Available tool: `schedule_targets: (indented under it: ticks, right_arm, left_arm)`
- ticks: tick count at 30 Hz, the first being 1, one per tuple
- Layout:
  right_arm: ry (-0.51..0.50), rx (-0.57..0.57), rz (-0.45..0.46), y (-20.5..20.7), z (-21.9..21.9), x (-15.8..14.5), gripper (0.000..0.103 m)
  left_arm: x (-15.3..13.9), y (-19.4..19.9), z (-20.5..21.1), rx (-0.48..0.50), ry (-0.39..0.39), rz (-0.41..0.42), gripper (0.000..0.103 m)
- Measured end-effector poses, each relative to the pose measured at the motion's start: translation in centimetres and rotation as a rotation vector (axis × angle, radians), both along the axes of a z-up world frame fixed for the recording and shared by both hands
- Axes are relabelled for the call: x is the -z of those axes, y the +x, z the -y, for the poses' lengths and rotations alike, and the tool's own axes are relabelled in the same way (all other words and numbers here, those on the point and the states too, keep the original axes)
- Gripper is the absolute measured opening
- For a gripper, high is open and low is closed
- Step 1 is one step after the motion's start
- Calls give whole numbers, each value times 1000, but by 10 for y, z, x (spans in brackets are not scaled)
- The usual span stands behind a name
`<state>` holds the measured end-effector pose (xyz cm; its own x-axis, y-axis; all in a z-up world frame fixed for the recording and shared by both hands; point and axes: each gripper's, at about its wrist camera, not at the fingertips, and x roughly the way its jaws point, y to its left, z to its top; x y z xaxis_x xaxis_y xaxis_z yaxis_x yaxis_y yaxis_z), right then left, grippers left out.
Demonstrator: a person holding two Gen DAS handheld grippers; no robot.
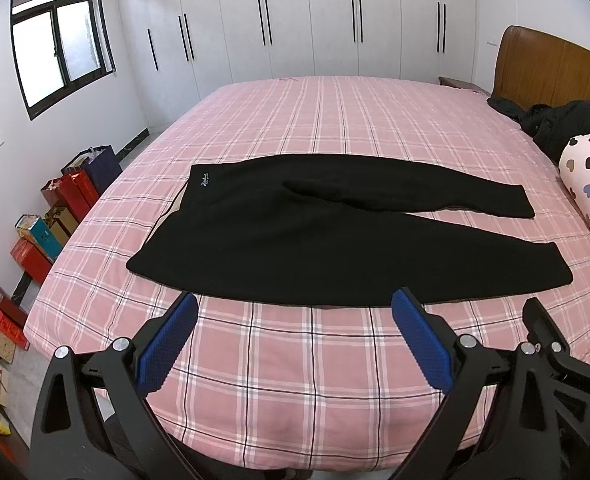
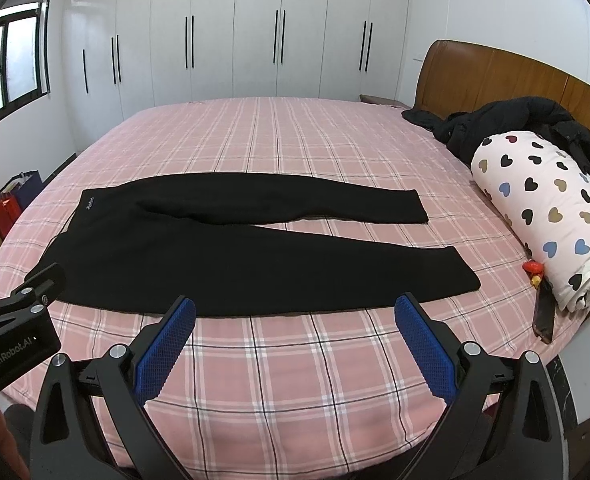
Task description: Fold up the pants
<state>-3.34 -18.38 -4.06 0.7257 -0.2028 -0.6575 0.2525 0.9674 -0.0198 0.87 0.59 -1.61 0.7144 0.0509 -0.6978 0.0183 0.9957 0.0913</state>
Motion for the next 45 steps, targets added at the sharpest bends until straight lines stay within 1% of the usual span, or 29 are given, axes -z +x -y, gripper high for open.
schedule_targets:
  ticks: [6,10,13,17,21,23,27,29,31,32,33,34,35,36,38,39,41,42,43,44,45]
  right_arm:
    - [2,2,-9,2,0,2,98]
    - [3,7,-21,9,9,9,98]
    - [27,31,-25,18,27,16,98]
    - [23,51,-40,33,42,26,98]
    - [24,66,-56,55,61,38,98]
    - [25,68,-63,71,76,43,98]
    - [34,80,-67,128,138,63,98]
    - [7,69,-74,168,179,80,98]
    - [-37,61,-98,204,213,94,98]
    - [-57,64,-118,230,239,105,98]
    - [-57,68,-130,245,254,112,98]
    - [-40,76,-145,263,276,120,98]
    - [-20,101,-165,285,302,131,97]
    - [1,113,-178,300,320,139,97]
    - [54,142,-208,330,355,158,97]
    - [70,148,-213,338,365,164,97]
    - [89,155,-214,357,380,175,97]
    - [108,142,-209,368,385,180,97]
    - [131,128,-202,376,387,184,97]
    - [146,122,-201,381,388,187,97]
    - [172,112,-211,389,387,192,97]
  left_arm:
    - [3,3,1,-2,2,-9,96]
    - [8,11,-5,4,-17,-24,96]
    - [13,24,-11,-10,-22,-33,96]
    - [23,50,-17,-17,-61,-73,96]
    - [35,79,-14,-28,8,-73,96]
    - [41,94,-15,-27,27,-79,96]
    - [54,141,-25,-48,91,-82,96]
    - [62,170,-34,-68,112,-89,96]
    - [68,196,-45,-83,91,-101,96]
    - [72,215,-55,-102,60,-107,96]
    - [74,231,-65,-117,29,-105,96]
    - [77,242,-74,-131,11,-105,96]
    - [80,263,-87,-155,-6,-105,96]
    - [83,276,-96,-166,-15,-100,96]
    - [90,314,-120,-210,-10,-83,96]
    - [95,332,-132,-224,-8,-86,96]
    - [102,365,-150,-236,-22,-122,96]
    - [106,388,-163,-248,-23,-139,96]
    - [109,405,-172,-267,-9,-139,96]
    - [111,419,-179,-273,-5,-140,96]
    - [117,438,-189,-280,-11,-158,96]
